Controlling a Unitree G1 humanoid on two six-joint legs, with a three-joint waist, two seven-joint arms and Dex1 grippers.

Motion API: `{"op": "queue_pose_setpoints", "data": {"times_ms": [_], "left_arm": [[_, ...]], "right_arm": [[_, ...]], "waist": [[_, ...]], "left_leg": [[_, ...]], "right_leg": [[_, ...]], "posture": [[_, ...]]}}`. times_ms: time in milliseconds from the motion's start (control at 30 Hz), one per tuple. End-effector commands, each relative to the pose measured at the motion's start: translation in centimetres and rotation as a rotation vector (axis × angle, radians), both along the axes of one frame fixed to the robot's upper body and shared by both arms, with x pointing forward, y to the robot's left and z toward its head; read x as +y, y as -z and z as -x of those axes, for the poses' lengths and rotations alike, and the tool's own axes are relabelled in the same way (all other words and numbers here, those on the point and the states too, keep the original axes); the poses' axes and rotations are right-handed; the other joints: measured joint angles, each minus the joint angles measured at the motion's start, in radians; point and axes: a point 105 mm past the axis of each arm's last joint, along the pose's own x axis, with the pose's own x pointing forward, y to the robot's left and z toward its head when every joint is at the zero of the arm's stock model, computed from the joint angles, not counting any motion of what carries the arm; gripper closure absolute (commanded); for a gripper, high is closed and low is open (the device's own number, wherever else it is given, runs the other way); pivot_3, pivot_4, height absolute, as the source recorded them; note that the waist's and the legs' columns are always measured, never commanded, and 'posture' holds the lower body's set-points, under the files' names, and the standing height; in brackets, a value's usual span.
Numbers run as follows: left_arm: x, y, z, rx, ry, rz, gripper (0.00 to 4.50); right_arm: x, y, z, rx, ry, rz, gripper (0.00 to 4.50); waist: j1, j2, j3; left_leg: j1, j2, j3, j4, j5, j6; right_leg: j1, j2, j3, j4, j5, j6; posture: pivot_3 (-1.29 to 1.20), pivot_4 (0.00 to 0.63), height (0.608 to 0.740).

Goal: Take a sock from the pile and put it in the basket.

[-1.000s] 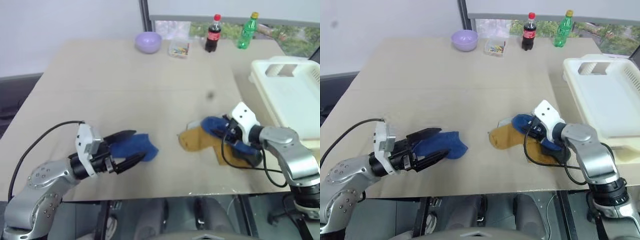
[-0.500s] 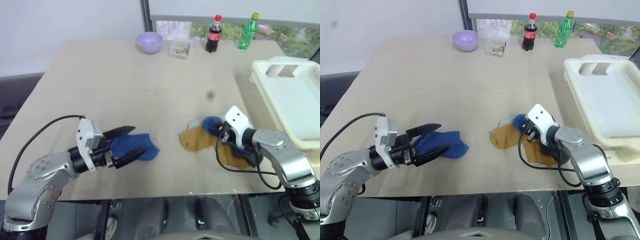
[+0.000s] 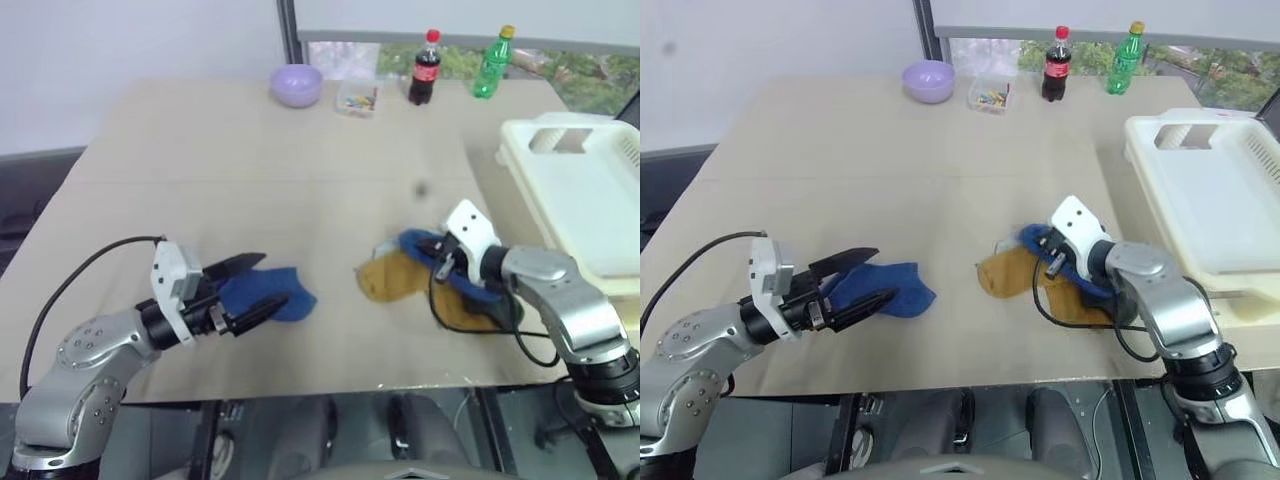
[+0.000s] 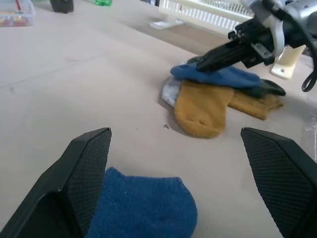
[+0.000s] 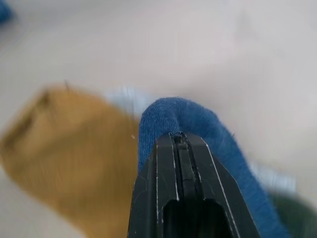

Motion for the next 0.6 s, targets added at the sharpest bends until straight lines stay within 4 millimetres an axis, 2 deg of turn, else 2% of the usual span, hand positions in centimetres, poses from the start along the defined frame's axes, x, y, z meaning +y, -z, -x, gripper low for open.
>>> {"op": "queue_pose_setpoints", "data": {"times_ms": [33, 167, 367, 433, 500, 600], "left_arm": [[0.5, -0.6, 0.0, -0.034, -0.024, 0.001, 0.0], [1.3, -0.7, -0.2, -0.036, -0.06, 0.001, 0.0], [3.9, -1.2, -0.9, -0.047, -0.193, -0.03, 0.0], [4.6, -1.2, -0.8, -0.047, -0.237, -0.043, 0.0], [5.1, -1.1, -0.8, -0.04, -0.278, -0.061, 0.0], [5.5, -0.7, -0.6, -0.018, -0.322, -0.086, 0.0]], "right_arm": [[1.9, -2.6, -0.6, -0.067, -0.067, -0.06, 4.47], [7.7, -3.4, -2.1, -0.105, -0.233, -0.084, 4.47], [16.5, -1.0, -4.3, -0.106, -0.424, -0.042, 4.47], [19.3, -0.6, -4.1, -0.118, -0.481, -0.025, 4.47], [21.1, -0.1, -3.6, -0.116, -0.53, -0.005, 4.47], [21.9, 0.2, -3.1, -0.117, -0.584, 0.0, 4.22]], "waist": [[0.001, 0.0, 0.0], [-0.005, 0.0, 0.0], [-0.012, 0.0, 0.0], [-0.008, 0.0, 0.001], [-0.009, 0.0, 0.001], [-0.017, 0.001, 0.001]], "left_leg": [[0.0, 0.0, 0.0, 0.0, 0.0, 0.0], [0.001, 0.001, 0.0, 0.0, 0.0, 0.0], [0.002, 0.002, 0.001, 0.0, 0.0, 0.0], [0.001, 0.002, 0.001, 0.0, 0.0, -0.001], [0.0, 0.001, 0.0, 0.0, 0.002, -0.004], [0.0, 0.001, -0.001, -0.002, 0.002, -0.007]], "right_leg": [[0.0, 0.001, 0.0, 0.0, 0.0, 0.0], [0.0, 0.001, 0.0, 0.0, 0.0, 0.0], [0.0, 0.005, 0.002, 0.001, 0.001, 0.001], [-0.001, 0.005, 0.003, 0.001, 0.001, 0.001], [-0.001, 0.004, 0.002, 0.001, 0.001, 0.001], [-0.002, 0.004, 0.002, 0.0, 0.001, 0.0]], "posture": [[0.0, 0.15, 0.74], [0.0, 0.15, 0.74], [0.0, 0.15, 0.74], [0.0, 0.15, 0.74], [0.0, 0.15, 0.74], [0.0, 0.15, 0.74]]}}
